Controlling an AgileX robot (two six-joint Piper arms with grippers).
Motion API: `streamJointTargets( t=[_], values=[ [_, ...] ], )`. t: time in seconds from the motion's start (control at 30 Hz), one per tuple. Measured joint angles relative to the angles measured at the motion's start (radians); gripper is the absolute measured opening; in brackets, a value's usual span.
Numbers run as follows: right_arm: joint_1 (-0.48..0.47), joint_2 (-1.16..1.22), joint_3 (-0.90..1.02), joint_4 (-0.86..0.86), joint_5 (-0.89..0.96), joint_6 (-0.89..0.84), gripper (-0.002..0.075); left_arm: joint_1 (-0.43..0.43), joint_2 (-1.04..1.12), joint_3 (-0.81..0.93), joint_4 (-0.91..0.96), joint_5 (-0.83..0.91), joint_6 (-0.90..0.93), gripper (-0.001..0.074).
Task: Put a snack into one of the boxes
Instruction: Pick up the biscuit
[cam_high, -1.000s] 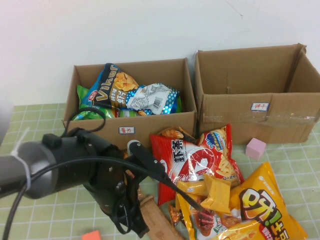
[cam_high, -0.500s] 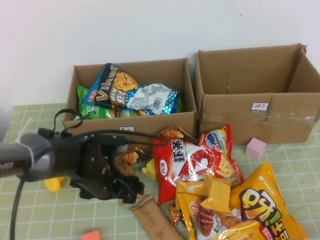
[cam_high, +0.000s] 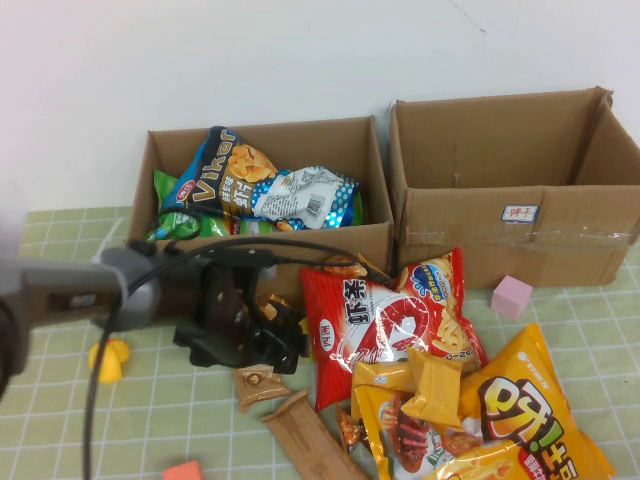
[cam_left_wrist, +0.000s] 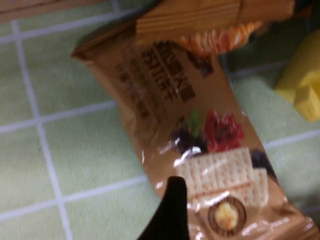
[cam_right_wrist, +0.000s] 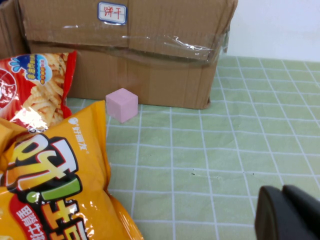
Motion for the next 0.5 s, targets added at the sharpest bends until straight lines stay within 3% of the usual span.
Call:
streamJointTargets(
  t=[0.23,0.5],
  values=[
    [0.0,0.0,0.0,0.0,0.0,0.0,-0.0002,0.0,0.086,-0.15,0.065,0.179,-0.012,0.0636],
    [0.0,0.0,0.0,0.0,0.0,0.0,-0.0002,0.0,0.101,-0.197,0.223,0.295,-0.131,0.0552]
  ],
)
